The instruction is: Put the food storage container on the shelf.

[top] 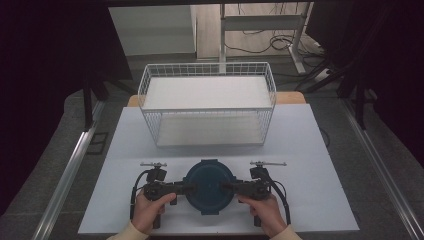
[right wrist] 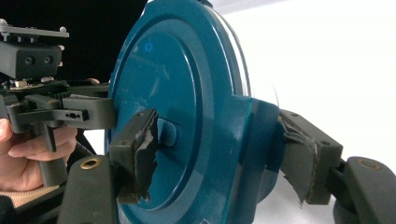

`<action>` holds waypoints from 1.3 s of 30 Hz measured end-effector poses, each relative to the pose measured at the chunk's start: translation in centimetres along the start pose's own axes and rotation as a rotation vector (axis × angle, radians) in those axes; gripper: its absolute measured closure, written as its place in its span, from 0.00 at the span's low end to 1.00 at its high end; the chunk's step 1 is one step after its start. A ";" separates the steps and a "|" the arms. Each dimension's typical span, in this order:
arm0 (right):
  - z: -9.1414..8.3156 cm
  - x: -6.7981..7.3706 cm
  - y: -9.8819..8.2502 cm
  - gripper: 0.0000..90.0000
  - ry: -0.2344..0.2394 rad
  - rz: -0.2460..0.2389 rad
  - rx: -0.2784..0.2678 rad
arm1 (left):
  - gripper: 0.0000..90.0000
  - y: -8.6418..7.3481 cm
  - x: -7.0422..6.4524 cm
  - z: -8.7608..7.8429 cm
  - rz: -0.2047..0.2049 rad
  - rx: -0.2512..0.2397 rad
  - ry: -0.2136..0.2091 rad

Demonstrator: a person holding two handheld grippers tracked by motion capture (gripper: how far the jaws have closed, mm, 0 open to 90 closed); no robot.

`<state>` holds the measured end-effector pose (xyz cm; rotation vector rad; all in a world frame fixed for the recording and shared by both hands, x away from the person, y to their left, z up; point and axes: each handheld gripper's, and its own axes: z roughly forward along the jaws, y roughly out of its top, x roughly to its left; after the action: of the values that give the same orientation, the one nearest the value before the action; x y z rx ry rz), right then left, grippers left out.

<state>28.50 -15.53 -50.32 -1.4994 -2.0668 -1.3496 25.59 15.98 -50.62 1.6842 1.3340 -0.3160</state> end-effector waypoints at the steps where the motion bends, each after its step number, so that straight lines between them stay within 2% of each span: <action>1: -0.1 0.0 0.0 0.38 0.001 -0.003 -0.002 | 0.43 0.0 -0.1 0.0 0.001 -0.004 0.000; 5: -0.3 0.2 -0.2 0.40 -0.002 -0.017 -0.025 | 0.44 -0.2 -0.4 -0.2 0.017 -0.001 0.006; 13: -0.6 0.6 -0.4 0.40 -0.010 -0.055 -0.033 | 0.45 -0.1 -0.7 -0.3 0.034 -0.003 0.015; 14: -0.7 0.8 -0.3 0.40 -0.016 -0.076 -0.033 | 0.45 -0.1 -0.8 -0.3 0.041 -0.003 0.019; 16: -0.8 1.1 -0.3 0.40 -0.024 -0.109 -0.038 | 0.45 -0.1 -1.3 -0.5 0.081 -0.002 0.046; 17: -0.8 1.1 -0.3 0.40 -0.024 -0.109 -0.038 | 0.45 -0.1 -1.3 -0.5 0.081 -0.002 0.046; 18: -0.9 1.5 -0.3 0.40 -0.032 -0.139 -0.047 | 0.45 -0.1 -1.7 -0.6 0.102 -0.008 0.058; 28: -1.6 2.1 0.0 0.41 -0.028 -0.175 -0.074 | 0.45 0.0 -2.2 -1.1 0.120 -0.025 0.049; 34: -2.1 2.8 0.4 0.41 -0.025 -0.202 -0.090 | 0.45 0.4 -3.0 -1.8 0.158 -0.046 0.056; 39: -2.5 3.3 0.8 0.41 -0.025 -0.214 -0.102 | 0.45 0.7 -3.3 -2.1 0.170 -0.058 0.055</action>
<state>27.02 -15.43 -46.39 -1.3706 -2.2599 -1.5415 24.25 15.54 -46.87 1.7550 1.2182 -0.1317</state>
